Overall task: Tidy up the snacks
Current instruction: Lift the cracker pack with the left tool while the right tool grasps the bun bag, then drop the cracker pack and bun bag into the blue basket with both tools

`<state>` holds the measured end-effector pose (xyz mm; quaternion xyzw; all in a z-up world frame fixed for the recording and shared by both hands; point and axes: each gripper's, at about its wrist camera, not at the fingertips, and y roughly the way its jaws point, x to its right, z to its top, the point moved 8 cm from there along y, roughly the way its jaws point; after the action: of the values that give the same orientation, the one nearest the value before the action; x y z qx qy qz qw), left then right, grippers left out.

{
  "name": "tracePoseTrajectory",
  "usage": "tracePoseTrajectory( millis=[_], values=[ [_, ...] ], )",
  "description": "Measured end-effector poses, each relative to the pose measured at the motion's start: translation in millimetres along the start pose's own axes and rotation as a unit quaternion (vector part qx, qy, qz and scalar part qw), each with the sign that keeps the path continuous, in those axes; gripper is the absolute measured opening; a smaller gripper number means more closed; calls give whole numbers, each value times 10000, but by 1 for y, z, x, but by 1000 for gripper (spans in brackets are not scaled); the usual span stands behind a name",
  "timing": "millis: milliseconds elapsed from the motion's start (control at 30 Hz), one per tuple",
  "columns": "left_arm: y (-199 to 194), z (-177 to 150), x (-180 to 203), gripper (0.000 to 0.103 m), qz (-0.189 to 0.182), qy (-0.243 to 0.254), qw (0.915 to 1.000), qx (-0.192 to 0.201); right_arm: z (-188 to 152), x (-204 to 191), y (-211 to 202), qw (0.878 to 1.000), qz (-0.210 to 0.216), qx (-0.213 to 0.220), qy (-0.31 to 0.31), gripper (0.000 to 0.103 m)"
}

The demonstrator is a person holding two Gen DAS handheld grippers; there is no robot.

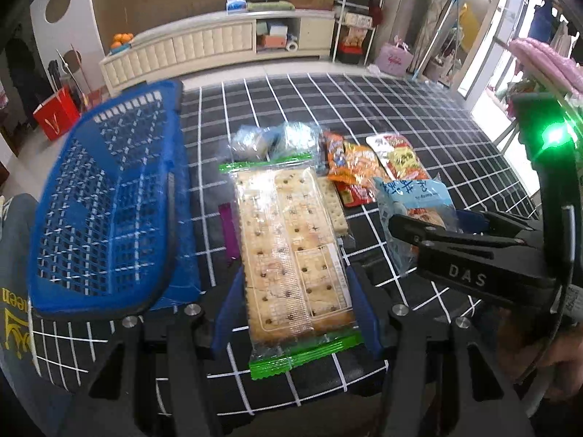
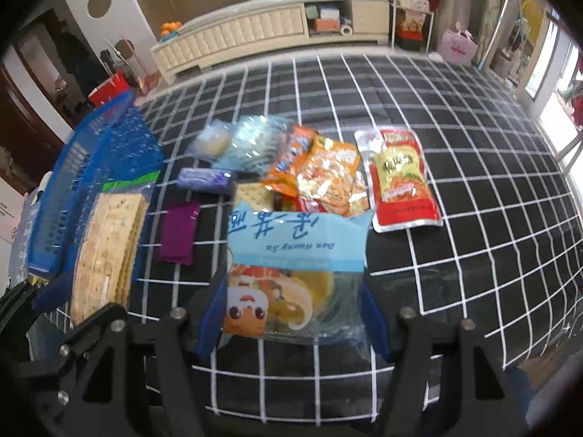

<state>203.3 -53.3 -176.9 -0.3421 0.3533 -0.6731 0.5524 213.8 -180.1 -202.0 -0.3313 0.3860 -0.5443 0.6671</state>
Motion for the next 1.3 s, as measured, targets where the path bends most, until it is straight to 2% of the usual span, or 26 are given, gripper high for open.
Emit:
tracePoseTrajectory(
  millis=[233,367,533,700,933,1233,1300],
  values=[
    [-42,13,-21,54,128,11,9991,398,19,-36,-34,9987,343,332,-158,70],
    [-64,20,-48,54,409,-68,9973,609,29,-65,-38,9970,512,418,-393,70],
    [-72,18,-88,54,701,-176,9958,569,32,-100,-26,9949,818,256,-536,70],
    [-80,13,-130,54,893,-287,9943,513,38,-132,-18,9926,946,255,-715,70],
    [-66,12,-166,54,837,-473,9948,329,46,-159,-4,9913,1025,168,-807,70],
    [-29,12,-187,54,691,-524,9962,-15,41,-153,6,9935,891,-3,-714,70],
    [-24,12,-190,54,771,-470,9959,-52,40,-151,6,9937,840,-4,-743,70]
  ],
)
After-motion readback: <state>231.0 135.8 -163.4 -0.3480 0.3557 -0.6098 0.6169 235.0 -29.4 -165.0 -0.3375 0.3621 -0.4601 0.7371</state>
